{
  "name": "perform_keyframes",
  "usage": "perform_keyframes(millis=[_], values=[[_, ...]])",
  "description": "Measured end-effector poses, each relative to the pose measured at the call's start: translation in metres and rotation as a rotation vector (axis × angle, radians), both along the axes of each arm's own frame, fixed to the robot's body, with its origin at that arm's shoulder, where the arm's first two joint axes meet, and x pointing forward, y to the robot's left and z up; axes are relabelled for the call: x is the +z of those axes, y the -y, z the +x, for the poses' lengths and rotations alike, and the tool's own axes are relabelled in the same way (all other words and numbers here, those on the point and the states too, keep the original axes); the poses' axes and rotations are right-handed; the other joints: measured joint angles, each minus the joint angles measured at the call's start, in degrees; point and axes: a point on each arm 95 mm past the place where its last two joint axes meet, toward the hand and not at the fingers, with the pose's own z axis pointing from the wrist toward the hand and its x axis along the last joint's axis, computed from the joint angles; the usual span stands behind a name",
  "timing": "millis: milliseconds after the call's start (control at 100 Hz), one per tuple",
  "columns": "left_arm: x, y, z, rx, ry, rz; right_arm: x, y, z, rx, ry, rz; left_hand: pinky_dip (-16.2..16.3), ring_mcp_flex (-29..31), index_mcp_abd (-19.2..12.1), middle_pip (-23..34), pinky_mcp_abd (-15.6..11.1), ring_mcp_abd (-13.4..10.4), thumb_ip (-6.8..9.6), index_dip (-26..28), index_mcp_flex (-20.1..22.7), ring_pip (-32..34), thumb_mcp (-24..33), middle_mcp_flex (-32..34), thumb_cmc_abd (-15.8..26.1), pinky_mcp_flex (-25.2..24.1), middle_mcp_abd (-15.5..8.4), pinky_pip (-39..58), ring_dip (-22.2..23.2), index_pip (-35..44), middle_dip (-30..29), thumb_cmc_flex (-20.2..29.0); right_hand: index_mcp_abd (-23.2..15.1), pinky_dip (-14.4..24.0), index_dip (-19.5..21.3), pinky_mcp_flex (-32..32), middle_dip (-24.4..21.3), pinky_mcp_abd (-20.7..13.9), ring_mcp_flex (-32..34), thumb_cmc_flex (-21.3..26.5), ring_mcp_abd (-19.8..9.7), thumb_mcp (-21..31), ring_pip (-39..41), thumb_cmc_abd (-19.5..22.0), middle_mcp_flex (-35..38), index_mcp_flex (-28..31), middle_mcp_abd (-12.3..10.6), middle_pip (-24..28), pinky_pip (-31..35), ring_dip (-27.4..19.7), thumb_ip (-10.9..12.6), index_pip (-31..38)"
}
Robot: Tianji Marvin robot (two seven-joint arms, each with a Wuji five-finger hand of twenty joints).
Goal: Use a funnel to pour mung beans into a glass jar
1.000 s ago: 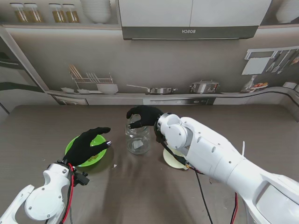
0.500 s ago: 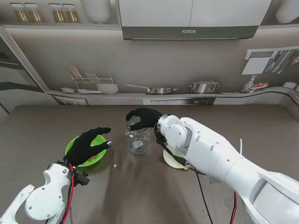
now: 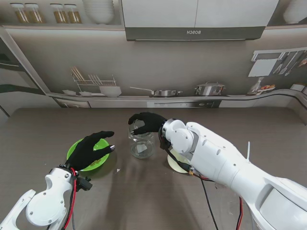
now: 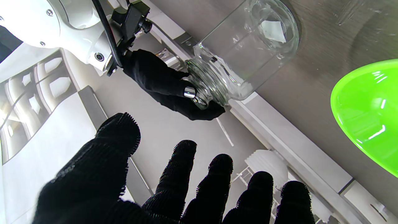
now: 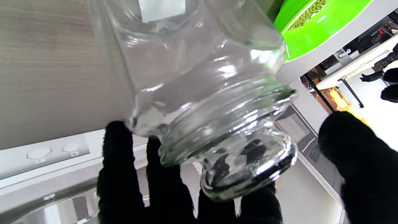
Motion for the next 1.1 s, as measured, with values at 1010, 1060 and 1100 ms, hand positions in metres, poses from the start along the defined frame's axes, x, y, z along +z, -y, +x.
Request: perform_keyframes(millis=[1010,1060,1100], values=[[-0.001,-0.004,-0.002,0.011,0.005,0.002,-0.010,-0.004,-0.013,0.073,-0.067,0.080,0.0,0.0,0.0,0.0,0.0,0.0,0.00,0.0,0.0,0.0,-0.2,0.0,0.5,0.0,0.0,0.0,0.0,0.0,0.0,0.0,-1.5,-2.9,0.0,-2.6,-0.1,0.9,-3.3,0.0,2.6,0.0,-4.5,0.6,-2.2,-1.3,0.0,-0.3,0.0,-0.1,0.0,-0.6],[-0.001,-0.004,-0.002,0.011,0.005,0.002,-0.011,-0.004,-0.015,0.078,-0.069,0.085,0.0,0.0,0.0,0.0,0.0,0.0,0.00,0.0,0.0,0.0,-0.3,0.0,0.5,0.0,0.0,0.0,0.0,0.0,0.0,0.0,-1.5,-3.0,0.0,-2.6,-0.1,1.0,-3.3,0.0,2.7,0.0,-4.7,0.8,-2.2,-1.3,0.0,-0.3,0.0,-0.1,0.0,-0.6],[-0.001,-0.004,-0.002,0.011,0.005,0.002,-0.011,-0.005,-0.016,0.083,-0.071,0.088,0.0,0.0,0.0,0.0,0.0,0.0,0.00,0.0,0.0,0.0,-0.4,0.0,0.5,0.0,0.0,0.0,0.0,0.0,0.0,0.0,-1.6,-3.0,0.0,-2.7,-0.1,1.0,-3.3,0.0,2.7,0.0,-4.8,0.8,-2.2,-1.3,0.0,-0.3,0.0,-0.1,0.0,-0.6]])
